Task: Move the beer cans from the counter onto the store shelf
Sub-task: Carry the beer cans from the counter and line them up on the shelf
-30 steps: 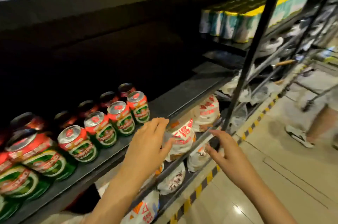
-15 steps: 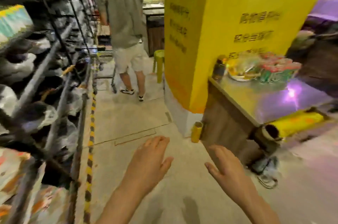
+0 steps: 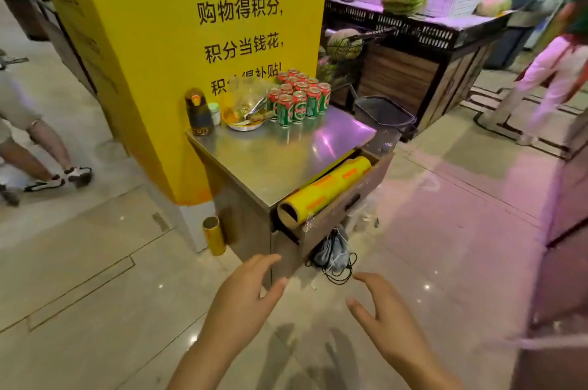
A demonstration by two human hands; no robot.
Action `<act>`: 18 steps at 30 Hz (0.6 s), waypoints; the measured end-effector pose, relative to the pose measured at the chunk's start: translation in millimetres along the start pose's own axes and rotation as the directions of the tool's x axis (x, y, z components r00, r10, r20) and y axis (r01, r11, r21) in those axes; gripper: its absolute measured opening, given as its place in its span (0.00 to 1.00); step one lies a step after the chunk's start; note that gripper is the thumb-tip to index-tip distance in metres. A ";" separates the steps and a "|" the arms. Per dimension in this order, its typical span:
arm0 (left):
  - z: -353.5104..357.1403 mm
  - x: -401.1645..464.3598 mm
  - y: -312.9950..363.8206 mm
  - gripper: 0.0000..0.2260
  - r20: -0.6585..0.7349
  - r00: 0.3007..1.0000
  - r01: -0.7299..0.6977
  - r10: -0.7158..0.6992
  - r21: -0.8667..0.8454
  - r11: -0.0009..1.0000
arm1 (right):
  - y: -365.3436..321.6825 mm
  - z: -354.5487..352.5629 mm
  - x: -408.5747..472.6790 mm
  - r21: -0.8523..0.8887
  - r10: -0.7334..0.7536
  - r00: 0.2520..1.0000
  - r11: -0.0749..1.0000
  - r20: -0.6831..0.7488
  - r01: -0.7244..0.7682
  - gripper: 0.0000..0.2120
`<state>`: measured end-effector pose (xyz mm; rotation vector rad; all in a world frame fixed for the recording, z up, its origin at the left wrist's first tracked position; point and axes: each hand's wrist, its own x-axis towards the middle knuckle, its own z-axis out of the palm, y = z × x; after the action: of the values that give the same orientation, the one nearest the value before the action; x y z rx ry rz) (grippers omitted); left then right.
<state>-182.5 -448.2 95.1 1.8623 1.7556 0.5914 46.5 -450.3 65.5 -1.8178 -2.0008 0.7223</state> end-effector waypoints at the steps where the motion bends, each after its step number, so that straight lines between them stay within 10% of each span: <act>1: 3.5 12.9 0.7 0.18 0.007 1.000 0.025 -0.025 -0.005 1.000 | 4.3 -6.1 13.8 0.013 -0.002 1.000 1.000 0.002 0.002 0.20; 18: 61.3 333.5 60.3 0.19 -0.069 0.995 0.078 -0.079 -0.010 0.997 | 107.5 -136.7 308.7 0.051 -0.107 0.994 0.993 -0.035 0.109 0.20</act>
<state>-74.0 -121.9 75.4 1.7787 1.8593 0.6377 173.8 -120.4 88.3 -1.6669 -2.0221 0.7018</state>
